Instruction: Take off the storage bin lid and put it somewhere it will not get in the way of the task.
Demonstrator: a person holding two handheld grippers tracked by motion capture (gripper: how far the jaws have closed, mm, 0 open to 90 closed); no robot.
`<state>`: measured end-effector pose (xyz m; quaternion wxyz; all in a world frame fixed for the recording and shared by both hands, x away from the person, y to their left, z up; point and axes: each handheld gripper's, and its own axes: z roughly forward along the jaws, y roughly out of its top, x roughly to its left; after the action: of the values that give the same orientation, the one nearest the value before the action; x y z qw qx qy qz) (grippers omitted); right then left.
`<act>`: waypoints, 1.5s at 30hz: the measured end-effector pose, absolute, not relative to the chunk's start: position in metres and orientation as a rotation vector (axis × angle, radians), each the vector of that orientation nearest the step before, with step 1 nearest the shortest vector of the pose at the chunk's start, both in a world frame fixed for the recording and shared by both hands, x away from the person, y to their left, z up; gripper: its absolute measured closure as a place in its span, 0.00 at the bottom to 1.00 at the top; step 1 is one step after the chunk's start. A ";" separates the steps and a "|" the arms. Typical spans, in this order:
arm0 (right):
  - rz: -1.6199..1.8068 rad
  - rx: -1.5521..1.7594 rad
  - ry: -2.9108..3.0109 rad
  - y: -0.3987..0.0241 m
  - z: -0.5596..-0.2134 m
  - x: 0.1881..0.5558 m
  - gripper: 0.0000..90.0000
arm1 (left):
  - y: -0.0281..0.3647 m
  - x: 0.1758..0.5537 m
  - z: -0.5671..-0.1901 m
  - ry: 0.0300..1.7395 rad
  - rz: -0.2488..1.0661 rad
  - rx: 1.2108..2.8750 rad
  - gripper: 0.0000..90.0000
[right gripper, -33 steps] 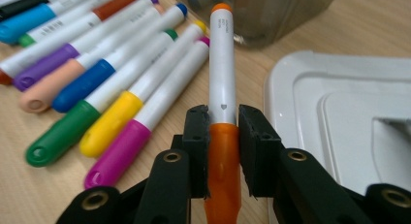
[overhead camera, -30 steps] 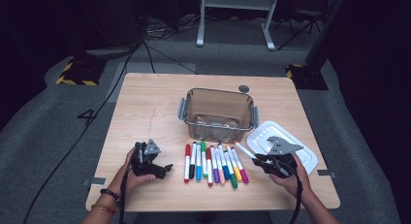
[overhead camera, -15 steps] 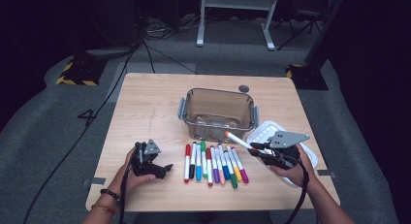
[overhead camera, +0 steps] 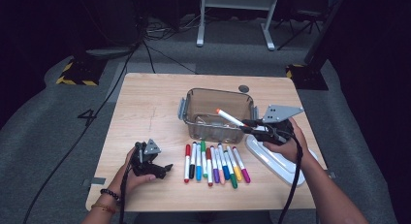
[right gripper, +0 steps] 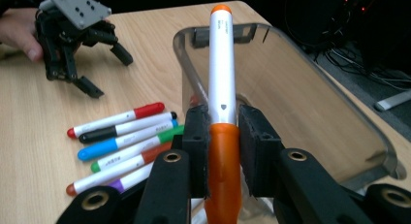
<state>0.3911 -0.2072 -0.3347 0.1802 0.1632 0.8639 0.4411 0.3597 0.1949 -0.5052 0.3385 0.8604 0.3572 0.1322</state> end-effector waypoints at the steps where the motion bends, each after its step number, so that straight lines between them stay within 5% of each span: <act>1: 1.237 0.455 2.439 -0.206 -0.333 0.393 0.83 | 0.195 0.360 -0.505 0.929 0.343 2.242 0.07; 20: 1.161 0.446 2.507 -0.182 -0.326 0.453 0.83 | 0.195 0.360 -0.505 0.932 0.343 2.240 0.07; 45: 0.857 0.339 2.829 -0.147 -0.380 0.501 0.83 | 0.195 0.360 -0.505 0.921 0.338 2.246 0.07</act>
<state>0.5007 -0.1471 -0.3797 0.0829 0.1136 0.9475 0.2871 0.3597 0.1950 -0.5051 0.3384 0.8623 0.3535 0.1298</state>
